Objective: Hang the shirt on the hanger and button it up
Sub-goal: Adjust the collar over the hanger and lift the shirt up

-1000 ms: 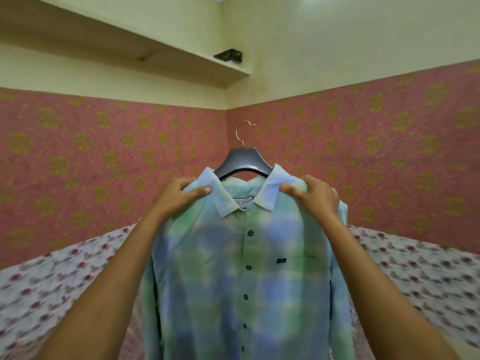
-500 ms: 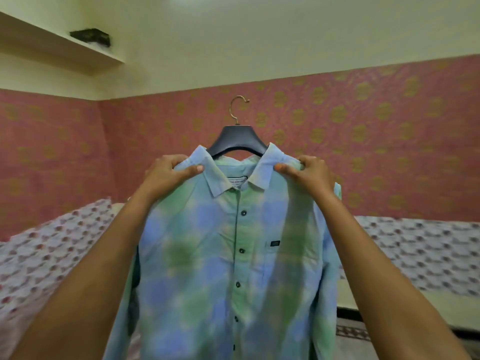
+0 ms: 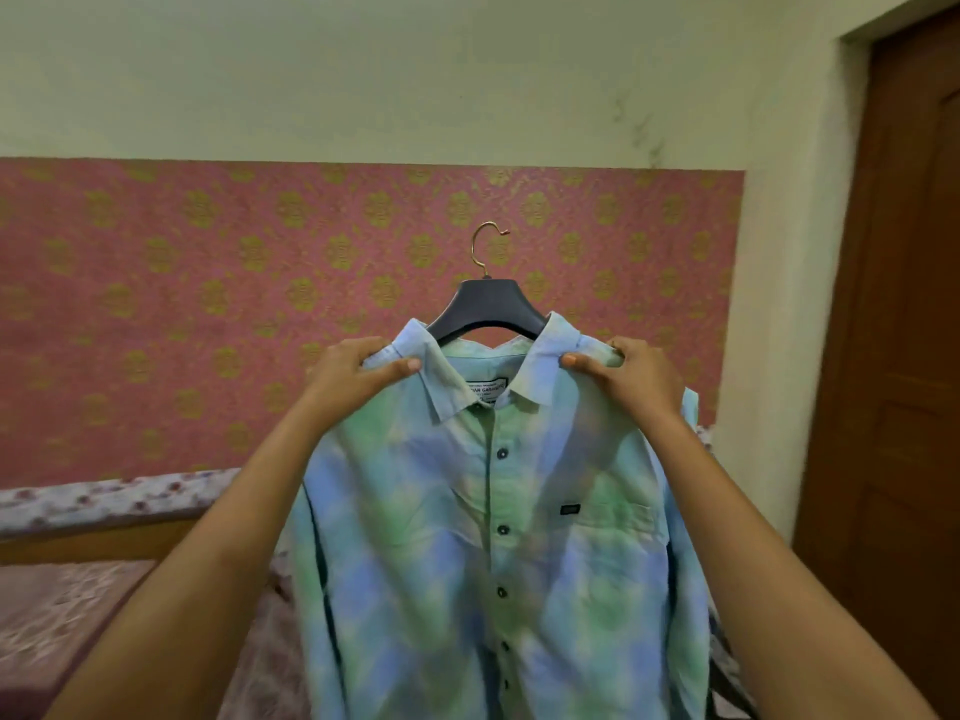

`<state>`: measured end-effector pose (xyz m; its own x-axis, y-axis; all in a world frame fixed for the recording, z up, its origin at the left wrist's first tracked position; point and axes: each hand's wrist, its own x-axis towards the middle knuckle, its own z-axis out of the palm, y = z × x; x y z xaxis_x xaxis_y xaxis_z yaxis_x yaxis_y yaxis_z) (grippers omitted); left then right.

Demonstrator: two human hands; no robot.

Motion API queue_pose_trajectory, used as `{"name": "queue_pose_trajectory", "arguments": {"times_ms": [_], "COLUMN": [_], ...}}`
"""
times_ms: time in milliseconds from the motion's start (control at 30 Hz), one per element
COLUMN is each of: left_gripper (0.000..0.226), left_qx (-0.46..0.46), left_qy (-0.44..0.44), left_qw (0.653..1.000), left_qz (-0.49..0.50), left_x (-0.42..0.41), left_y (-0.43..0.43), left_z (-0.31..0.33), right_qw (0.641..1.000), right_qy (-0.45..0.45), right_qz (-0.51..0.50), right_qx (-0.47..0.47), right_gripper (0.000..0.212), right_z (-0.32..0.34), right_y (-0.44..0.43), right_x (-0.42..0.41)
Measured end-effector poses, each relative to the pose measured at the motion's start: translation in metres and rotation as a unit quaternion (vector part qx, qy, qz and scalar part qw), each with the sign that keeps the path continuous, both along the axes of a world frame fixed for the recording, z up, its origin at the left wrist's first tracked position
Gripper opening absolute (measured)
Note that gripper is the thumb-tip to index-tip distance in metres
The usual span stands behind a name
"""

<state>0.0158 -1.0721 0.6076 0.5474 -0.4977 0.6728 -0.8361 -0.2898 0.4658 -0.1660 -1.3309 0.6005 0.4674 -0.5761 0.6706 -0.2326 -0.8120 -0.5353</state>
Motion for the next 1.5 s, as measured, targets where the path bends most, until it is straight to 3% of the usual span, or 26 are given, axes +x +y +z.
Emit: {"name": "queue_pose_trajectory", "arguments": {"times_ms": [100,300,500,567,700,933,1367,1500], "left_gripper": [0.076,0.054,0.068,0.07,0.054,0.061,0.034,0.041], "left_qx": [-0.007,-0.014,-0.01,-0.01,-0.004,-0.03,-0.053,-0.065], "left_qy": [0.006,-0.013,-0.014,-0.015,-0.04,-0.067,-0.142,-0.145], "left_qw": [0.999,0.998,0.997,0.997,0.997,0.995,0.987,0.985], "left_qz": [-0.031,-0.062,-0.073,-0.076,-0.066,-0.06,0.046,0.063], "left_x": [0.012,0.05,0.126,0.15,0.185,0.246,0.312,0.341], "left_y": [-0.067,-0.177,-0.292,-0.327,-0.396,-0.512,-0.699,-0.74], "left_z": [-0.001,-0.005,0.015,0.033,0.068,0.112,0.224,0.255], "right_qw": [0.999,0.996,0.991,0.99,0.986,0.983,0.987,0.98], "right_qy": [-0.012,-0.015,-0.017,-0.024,-0.052,-0.086,-0.134,-0.146], "right_qz": [-0.034,-0.093,-0.13,-0.137,-0.154,-0.157,-0.088,-0.126], "right_qx": [0.009,0.005,-0.005,-0.016,-0.025,-0.033,-0.014,-0.044], "right_gripper": [0.061,0.062,0.06,0.06,0.06,0.063,0.059,0.065], "right_z": [0.0,-0.007,0.011,0.025,0.049,0.089,0.19,0.223], "right_y": [-0.052,-0.138,-0.236,-0.27,-0.34,-0.456,-0.667,-0.711], "right_x": [-0.009,0.009,0.067,0.09,0.134,0.198,0.304,0.338]}}
